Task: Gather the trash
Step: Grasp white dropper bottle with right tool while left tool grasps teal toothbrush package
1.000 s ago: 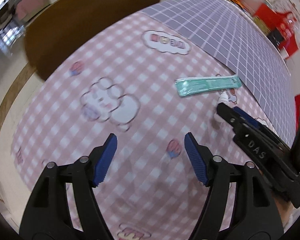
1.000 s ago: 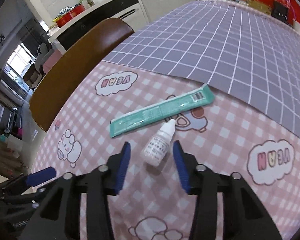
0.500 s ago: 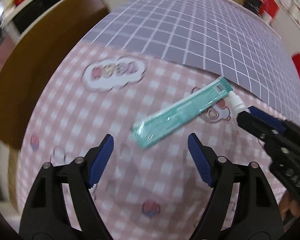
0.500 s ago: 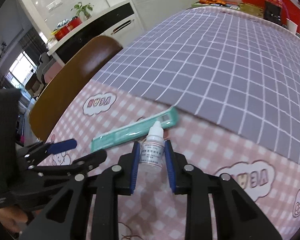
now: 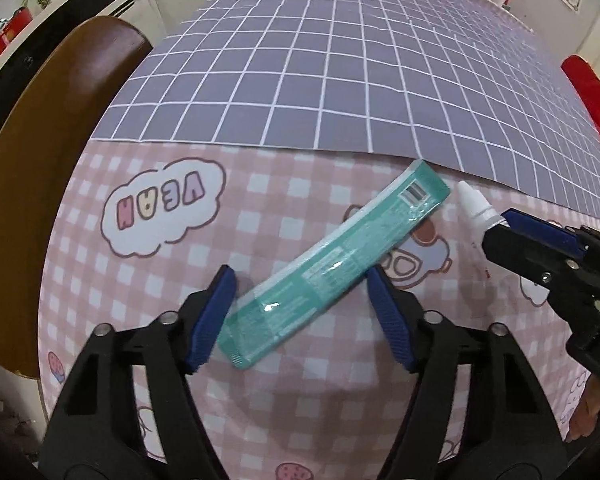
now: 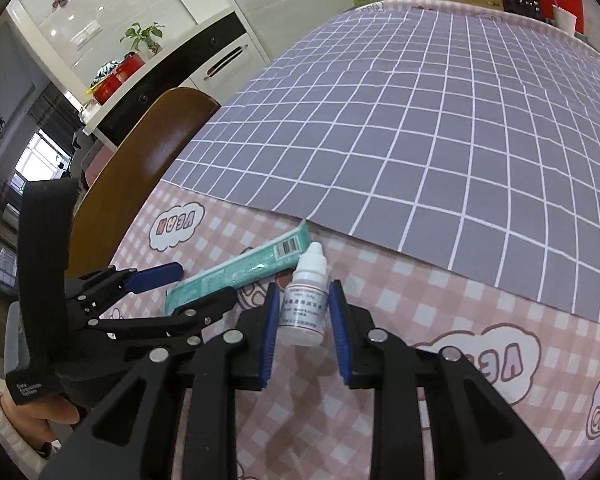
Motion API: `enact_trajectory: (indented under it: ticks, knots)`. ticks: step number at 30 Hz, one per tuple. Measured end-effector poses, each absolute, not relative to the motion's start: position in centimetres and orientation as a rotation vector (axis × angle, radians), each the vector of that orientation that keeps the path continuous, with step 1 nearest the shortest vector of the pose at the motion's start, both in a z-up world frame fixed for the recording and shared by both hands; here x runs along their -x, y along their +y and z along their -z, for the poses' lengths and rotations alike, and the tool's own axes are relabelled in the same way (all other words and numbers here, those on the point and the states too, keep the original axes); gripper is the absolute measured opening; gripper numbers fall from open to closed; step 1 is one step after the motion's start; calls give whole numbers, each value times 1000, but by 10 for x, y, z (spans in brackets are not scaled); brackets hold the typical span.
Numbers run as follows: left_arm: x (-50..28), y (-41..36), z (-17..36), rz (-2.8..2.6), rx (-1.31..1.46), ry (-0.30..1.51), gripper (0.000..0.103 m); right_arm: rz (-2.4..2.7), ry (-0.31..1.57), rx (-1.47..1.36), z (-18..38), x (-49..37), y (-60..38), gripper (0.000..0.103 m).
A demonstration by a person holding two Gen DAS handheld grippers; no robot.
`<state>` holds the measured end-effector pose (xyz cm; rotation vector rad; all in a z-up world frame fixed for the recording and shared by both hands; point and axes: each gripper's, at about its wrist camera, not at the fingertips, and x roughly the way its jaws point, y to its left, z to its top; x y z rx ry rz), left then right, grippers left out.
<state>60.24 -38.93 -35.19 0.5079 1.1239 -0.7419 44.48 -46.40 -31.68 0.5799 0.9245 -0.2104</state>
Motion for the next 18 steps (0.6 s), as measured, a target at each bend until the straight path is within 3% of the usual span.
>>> enact_trajectory:
  ticks: [3, 5, 9, 11, 18]
  knots:
    - [-601, -394, 353, 748, -515, 1136, 52, 206, 926, -586, 317, -445, -465, 25]
    - [-598, -396, 351, 750, -515, 1138, 30, 202, 930, -583, 317, -446, -464, 25]
    - [-592, -391, 343, 775, -506, 1134, 17, 190, 926, -581, 314, -448, -462, 25]
    - [-591, -387, 338, 790, -477, 1140, 2, 176, 922, -571, 310, -449, -458, 25]
    - [-593, -345, 334, 731, -330, 1204, 0, 137, 917, -555, 303, -458, -439, 25]
